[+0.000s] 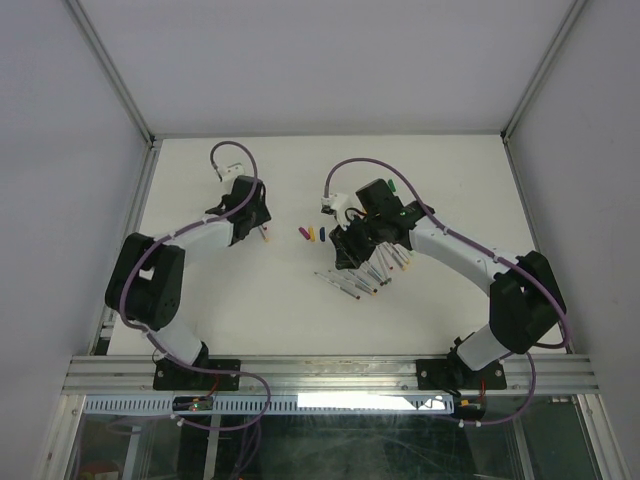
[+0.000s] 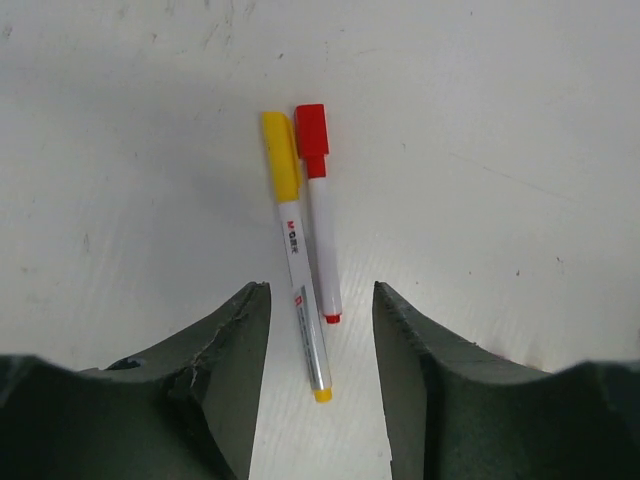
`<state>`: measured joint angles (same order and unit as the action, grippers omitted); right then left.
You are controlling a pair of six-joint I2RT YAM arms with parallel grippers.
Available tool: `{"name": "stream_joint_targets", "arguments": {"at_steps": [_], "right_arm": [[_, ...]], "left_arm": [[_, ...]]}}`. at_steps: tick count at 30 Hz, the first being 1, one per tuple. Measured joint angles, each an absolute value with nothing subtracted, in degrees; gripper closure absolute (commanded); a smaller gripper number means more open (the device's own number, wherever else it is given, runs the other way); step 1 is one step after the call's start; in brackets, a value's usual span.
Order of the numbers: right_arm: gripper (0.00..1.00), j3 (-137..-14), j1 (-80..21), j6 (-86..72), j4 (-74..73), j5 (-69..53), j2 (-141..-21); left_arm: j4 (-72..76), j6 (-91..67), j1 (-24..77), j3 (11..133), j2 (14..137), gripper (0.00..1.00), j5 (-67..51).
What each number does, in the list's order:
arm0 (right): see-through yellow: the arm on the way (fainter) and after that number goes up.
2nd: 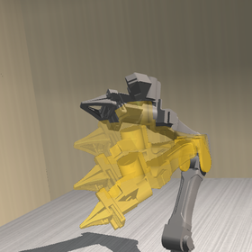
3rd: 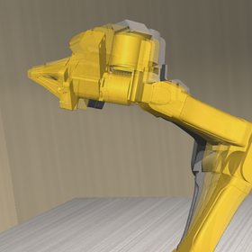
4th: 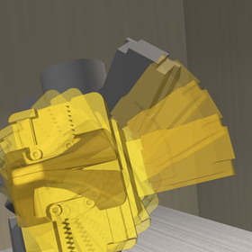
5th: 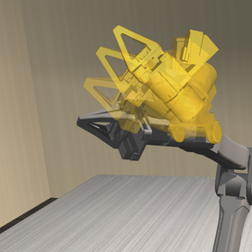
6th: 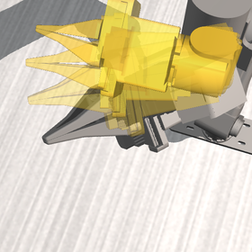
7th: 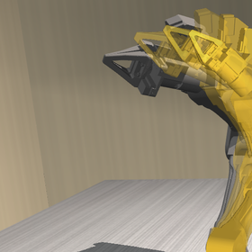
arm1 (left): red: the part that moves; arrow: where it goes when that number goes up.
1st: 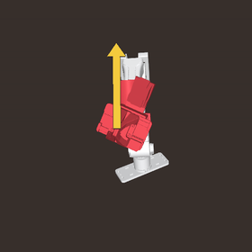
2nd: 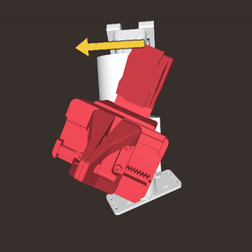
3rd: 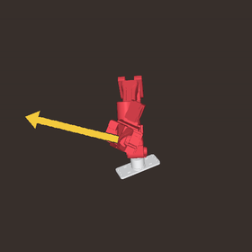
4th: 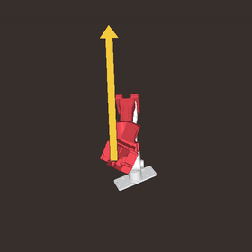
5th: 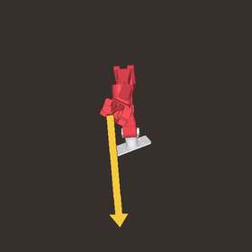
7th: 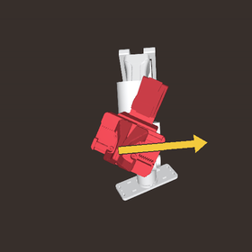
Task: Open the pen caps
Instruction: Place the pen cap at the center of the board, then pick up the pen from the center of the board.
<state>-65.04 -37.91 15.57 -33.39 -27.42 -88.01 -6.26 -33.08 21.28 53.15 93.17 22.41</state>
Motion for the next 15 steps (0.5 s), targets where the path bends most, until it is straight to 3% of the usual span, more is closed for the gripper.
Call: {"name": "stream_joint_targets", "arguments": {"at_steps": [5,15], "right_arm": [[0.55,-65.04,-37.74,15.57,-33.41,-27.49,-88.01],[0.55,-65.04,-37.58,15.57,-33.39,-27.49,-88.01]], "left_arm": [[-10.09,-31.4,21.26,60.42,100.05,0.55,22.48],[-15.68,-28.88,20.97,71.18,108.81,0.66,23.62]]}}
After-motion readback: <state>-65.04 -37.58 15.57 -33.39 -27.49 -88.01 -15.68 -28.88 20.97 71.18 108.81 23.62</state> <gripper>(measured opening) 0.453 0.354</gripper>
